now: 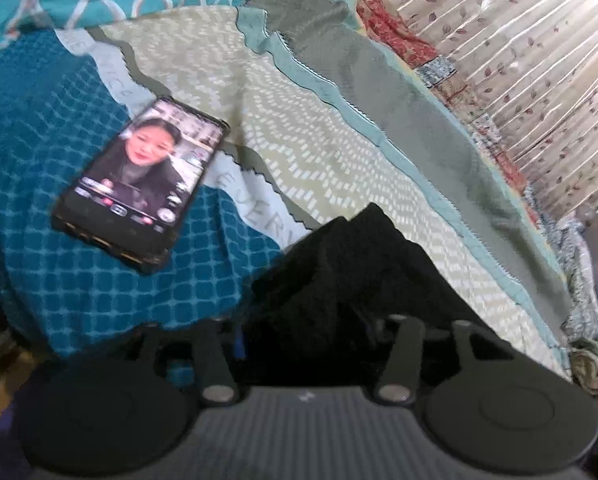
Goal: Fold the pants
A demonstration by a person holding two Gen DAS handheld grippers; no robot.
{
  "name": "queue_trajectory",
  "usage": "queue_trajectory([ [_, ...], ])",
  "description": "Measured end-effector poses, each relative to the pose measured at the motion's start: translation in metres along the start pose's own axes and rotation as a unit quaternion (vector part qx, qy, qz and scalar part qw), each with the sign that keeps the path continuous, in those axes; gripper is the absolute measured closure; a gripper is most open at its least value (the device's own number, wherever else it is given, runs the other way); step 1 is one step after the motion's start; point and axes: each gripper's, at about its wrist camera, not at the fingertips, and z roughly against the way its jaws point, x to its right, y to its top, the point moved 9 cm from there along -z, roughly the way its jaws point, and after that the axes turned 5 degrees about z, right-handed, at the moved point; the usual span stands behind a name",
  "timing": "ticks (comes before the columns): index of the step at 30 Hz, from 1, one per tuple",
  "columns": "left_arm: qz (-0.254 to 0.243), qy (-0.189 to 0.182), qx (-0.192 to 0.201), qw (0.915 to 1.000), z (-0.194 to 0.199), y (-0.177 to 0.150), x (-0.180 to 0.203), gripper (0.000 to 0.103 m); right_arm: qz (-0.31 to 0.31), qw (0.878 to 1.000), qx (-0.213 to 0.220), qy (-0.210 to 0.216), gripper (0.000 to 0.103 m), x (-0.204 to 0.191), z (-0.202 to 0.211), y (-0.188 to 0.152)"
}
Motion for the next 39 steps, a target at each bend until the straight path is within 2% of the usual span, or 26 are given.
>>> queue_trajectory([
  [2, -0.002, 0.007, 0.014, 0.9999, 0.018, 0.005, 0.000, 0.055, -0.002, 0.999, 0.032, -0.026, 0.073, 0.017, 0.038, 0.000],
  [5, 0.019, 0.004, 0.047, 0.9987, 0.051, 0.016, -0.003, 0.055, -0.032, 0.991, 0.082, -0.098, 0.073, 0.059, 0.106, -0.020],
  [7, 0.023, -0.002, 0.058, 0.9981, 0.064, 0.022, 0.004, 0.057, -0.077, 0.979, 0.115, -0.146, 0.072, 0.092, 0.154, -0.045],
  [9, -0.001, -0.011, 0.057, 0.9983, 0.065, 0.025, 0.028, 0.058, -0.137, 0.961, 0.139, -0.195, 0.073, 0.129, 0.190, -0.077],
  [11, -0.044, -0.031, 0.048, 0.9974, 0.056, 0.022, 0.065, 0.058, -0.183, 0.935, 0.153, -0.264, 0.073, 0.167, 0.224, -0.113],
  [12, -0.065, -0.036, 0.042, 0.9963, 0.049, 0.018, 0.083, 0.058, -0.209, 0.919, 0.145, -0.302, 0.073, 0.186, 0.239, -0.137],
  [13, -0.088, -0.039, 0.033, 0.9948, 0.040, 0.013, 0.102, 0.058, -0.236, 0.901, 0.133, -0.339, 0.079, 0.202, 0.253, -0.161],
  [14, -0.107, -0.041, 0.023, 0.9931, 0.030, 0.005, 0.120, 0.057, -0.262, 0.886, 0.138, -0.357, 0.089, 0.214, 0.271, -0.185],
  [15, -0.122, -0.044, 0.014, 0.9915, 0.021, -0.001, 0.134, 0.057, -0.297, 0.876, 0.167, -0.343, 0.096, 0.219, 0.292, -0.203],
  [16, -0.134, -0.048, 0.000, 0.9898, 0.011, -0.011, 0.149, 0.055, -0.334, 0.856, 0.205, -0.337, 0.090, 0.222, 0.319, -0.219],
  [17, -0.141, -0.050, -0.015, 0.9886, 0.000, -0.020, 0.160, 0.055, -0.348, 0.838, 0.235, -0.349, 0.088, 0.222, 0.341, -0.230],
  [19, -0.148, -0.056, -0.050, 0.9861, -0.021, -0.040, 0.178, 0.055, -0.358, 0.804, 0.292, -0.373, 0.075, 0.220, 0.386, -0.250],
  [21, -0.159, -0.052, -0.080, 0.9826, -0.042, -0.061, 0.193, 0.055, -0.380, 0.767, 0.339, -0.390, 0.067, 0.227, 0.422, -0.271],
  [23, -0.173, -0.035, -0.108, 0.9783, -0.064, -0.082, 0.206, 0.056, -0.402, 0.737, 0.369, -0.399, 0.066, 0.239, 0.446, -0.289],
  [25, -0.192, -0.023, -0.130, 0.9724, -0.078, -0.103, 0.214, 0.056, -0.413, 0.721, 0.385, -0.402, 0.058, 0.251, 0.451, -0.298],
  [28, -0.231, 0.032, -0.157, 0.9596, -0.101, -0.133, 0.205, 0.059, -0.434, 0.702, 0.405, -0.394, 0.055, 0.271, 0.450, -0.304],
  [30, -0.263, 0.046, -0.141, 0.9534, -0.103, -0.141, 0.207, 0.057, -0.448, 0.691, 0.430, -0.369, 0.055, 0.283, 0.451, -0.310],
  [32, -0.283, 0.059, -0.143, 0.9464, -0.099, -0.145, 0.213, 0.056, -0.449, 0.688, 0.443, -0.359, 0.055, 0.285, 0.449, -0.307],
  [34, -0.276, 0.055, -0.155, 0.9470, -0.093, -0.145, 0.216, 0.058, -0.453, 0.680, 0.459, -0.350, 0.055, 0.290, 0.451, -0.306],
  [36, -0.255, 0.040, -0.164, 0.9522, -0.088, -0.143, 0.221, 0.058, -0.456, 0.676, 0.464, -0.346, 0.056, 0.298, 0.454, -0.304],
  [38, -0.245, 0.028, -0.164, 0.9552, -0.081, -0.142, 0.228, 0.058, -0.458, 0.677, 0.455, -0.353, 0.075, 0.292, 0.466, -0.309],
  [39, -0.243, 0.020, -0.163, 0.9560, -0.077, -0.140, 0.233, 0.058, -0.458, 0.681, 0.446, -0.357, 0.081, 0.292, 0.466, -0.307],
])
